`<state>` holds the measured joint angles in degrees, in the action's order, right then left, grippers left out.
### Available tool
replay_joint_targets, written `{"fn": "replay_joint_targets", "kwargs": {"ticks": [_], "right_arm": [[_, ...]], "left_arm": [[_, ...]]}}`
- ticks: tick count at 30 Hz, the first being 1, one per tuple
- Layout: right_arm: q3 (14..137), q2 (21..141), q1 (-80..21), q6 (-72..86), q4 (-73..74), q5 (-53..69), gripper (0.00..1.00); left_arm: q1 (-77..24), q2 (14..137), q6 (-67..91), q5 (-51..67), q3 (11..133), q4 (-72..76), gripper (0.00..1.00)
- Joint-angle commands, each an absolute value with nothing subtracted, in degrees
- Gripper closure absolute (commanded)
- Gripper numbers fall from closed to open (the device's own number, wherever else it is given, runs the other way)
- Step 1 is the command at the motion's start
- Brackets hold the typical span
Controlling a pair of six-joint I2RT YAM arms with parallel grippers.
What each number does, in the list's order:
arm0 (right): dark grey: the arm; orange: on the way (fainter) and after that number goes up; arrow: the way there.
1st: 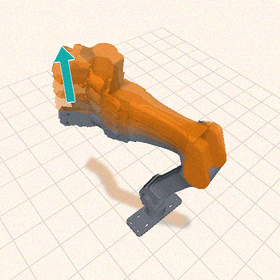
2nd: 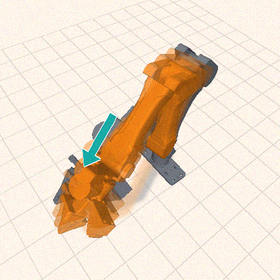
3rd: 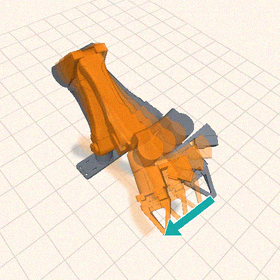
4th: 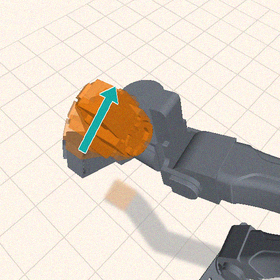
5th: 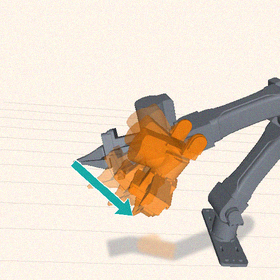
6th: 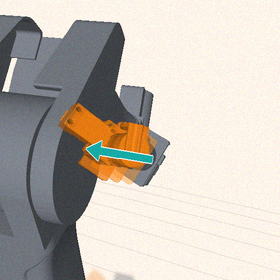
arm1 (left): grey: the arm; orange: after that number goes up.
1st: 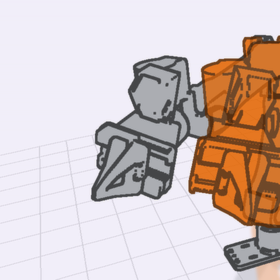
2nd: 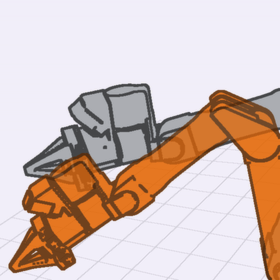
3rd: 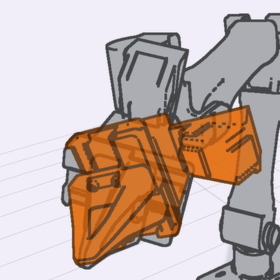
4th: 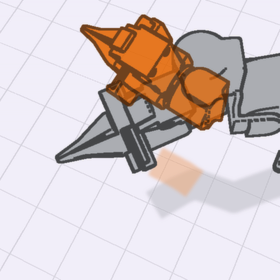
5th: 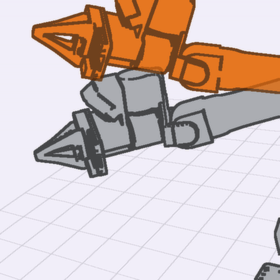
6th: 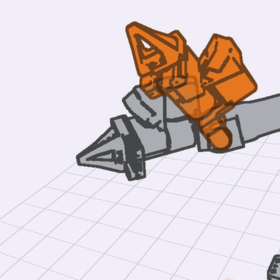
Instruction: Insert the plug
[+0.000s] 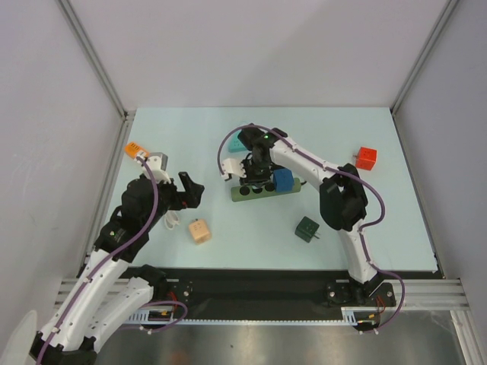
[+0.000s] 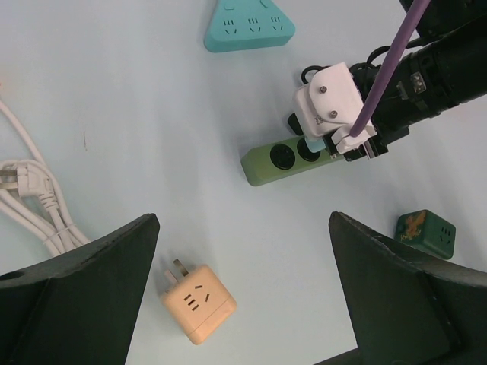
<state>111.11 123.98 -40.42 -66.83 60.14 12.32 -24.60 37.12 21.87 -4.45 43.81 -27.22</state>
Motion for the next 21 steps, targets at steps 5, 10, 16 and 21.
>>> {"fn": "replay_joint_targets", "kwargs": {"ticks": [5,10,16,21], "right_arm": [[110.6,125.7,-40.0,-68.6,60.2,13.3,1.0],[110.8,127.0,-39.9,-68.6,59.7,12.7,1.0],[111.4,127.7,-40.2,-68.4,59.8,15.1,1.0],[111.2,128.4,-40.3,-69.2,61.0,14.8,1.0]], "left_arm": [[-24.1,36.9,20.7,-5.8,43.7,-26.5,0.0],[-24.1,37.0,20.7,-5.9,43.7,-26.5,0.0],[-24.0,36.9,20.7,-6.2,43.7,-26.5,0.0],[-24.0,36.8,20.7,-6.2,43.7,-26.5,0.0]]}}
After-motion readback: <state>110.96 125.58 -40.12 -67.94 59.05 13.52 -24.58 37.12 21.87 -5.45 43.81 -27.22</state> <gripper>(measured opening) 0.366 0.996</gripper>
